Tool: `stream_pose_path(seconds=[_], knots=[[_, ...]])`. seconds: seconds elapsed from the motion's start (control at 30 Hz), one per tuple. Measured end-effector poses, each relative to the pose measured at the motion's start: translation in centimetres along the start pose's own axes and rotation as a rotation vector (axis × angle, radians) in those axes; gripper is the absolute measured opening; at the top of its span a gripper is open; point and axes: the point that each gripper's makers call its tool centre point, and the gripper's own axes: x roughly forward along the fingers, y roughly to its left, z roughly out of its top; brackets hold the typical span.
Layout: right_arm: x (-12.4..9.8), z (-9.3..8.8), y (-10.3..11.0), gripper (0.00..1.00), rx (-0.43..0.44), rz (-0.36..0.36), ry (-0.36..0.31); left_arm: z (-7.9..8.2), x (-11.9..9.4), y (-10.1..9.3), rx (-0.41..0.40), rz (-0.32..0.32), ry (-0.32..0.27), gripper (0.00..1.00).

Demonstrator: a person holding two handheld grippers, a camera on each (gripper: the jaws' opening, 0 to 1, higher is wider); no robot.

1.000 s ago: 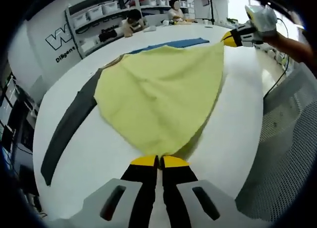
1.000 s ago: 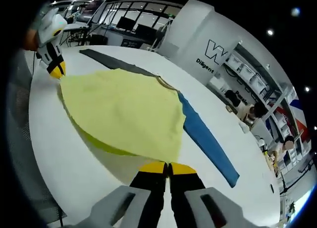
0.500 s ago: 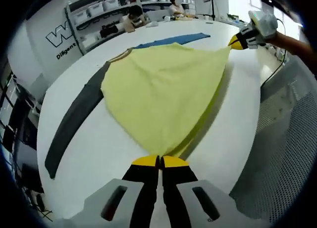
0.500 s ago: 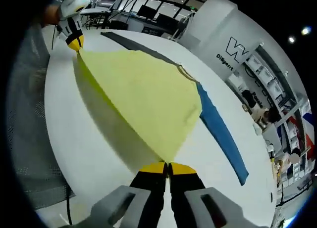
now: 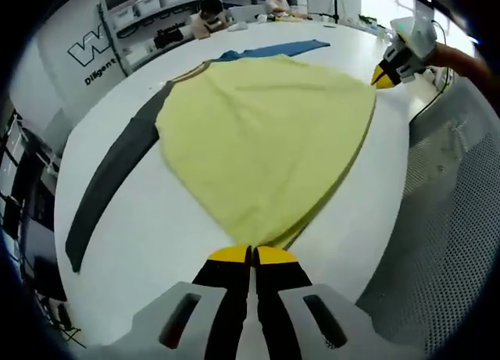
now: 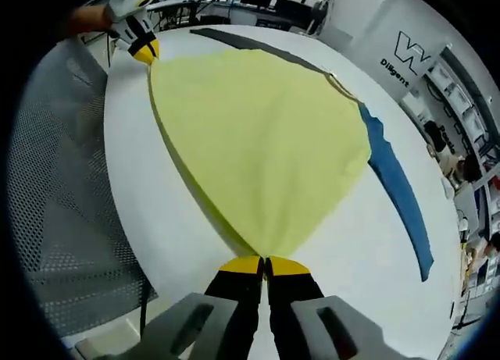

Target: Fold the garment on the visible template until the final outline fits inside the template.

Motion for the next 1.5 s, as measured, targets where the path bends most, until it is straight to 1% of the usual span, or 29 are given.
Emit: stream_pose_path(seconds=[0.1,0.17,0.2,0.27,0.33,0.37,0.4,0.43,0.67,1.03,1.17,1.33,1.5], knots=[[-0.1,-0.1,1.0,0.00,-0.006,0.043,0.012,-0.9,-0.4,-0.3,0.012,-0.013,0.021,0.00],[-0.1,-0.1,2.1,0.00,-0.014,0.092,0.013,-1.9,-0.7,-0.3,0.019,-0.019,0.047,0.00],[-0.1,-0.1,2.4,0.00,-0.003,0.105,0.016,-2.1,-0.8,-0.3,0.020,-0.021,0.051,0.00],[-0.3,0.0,3.0,0.00,-0.011,0.118,0.023,-2.7,-1.1,-0.7,0.023,-0.036,0.072,0.00],[-0.5,0.0,3.7,0.00,-0.018,0.149,0.035,-3.3,-1.4,-1.0,0.042,-0.051,0.103,0.00],[-0.6,-0.1,4.1,0.00,-0.021,0.167,0.042,-3.8,-1.7,-1.2,0.064,-0.061,0.127,0.00],[-0.7,-0.1,4.3,0.00,-0.023,0.178,0.048,-4.0,-1.9,-1.4,0.072,-0.065,0.132,0.00],[-0.9,-0.2,4.9,0.00,-0.028,0.208,0.060,-4.2,-2.0,-1.5,0.073,-0.067,0.138,0.00],[-1.5,-0.3,6.5,0.00,-0.032,0.260,0.080,-5.3,-2.5,-1.5,0.063,-0.082,0.156,0.00],[-1.2,-0.5,6.5,0.00,-0.043,0.257,0.085,-5.3,-2.4,-1.4,0.043,-0.074,0.147,0.00],[-1.2,-0.6,6.5,0.00,-0.046,0.259,0.091,-5.4,-2.5,-1.7,0.044,-0.084,0.156,0.00],[-1.3,-0.7,6.7,0.00,-0.047,0.260,0.095,-5.4,-2.4,-1.6,0.023,-0.087,0.147,0.00],[-1.4,-0.7,6.8,0.01,-0.046,0.265,0.097,-5.3,-2.4,-1.7,0.025,-0.089,0.144,0.00]])
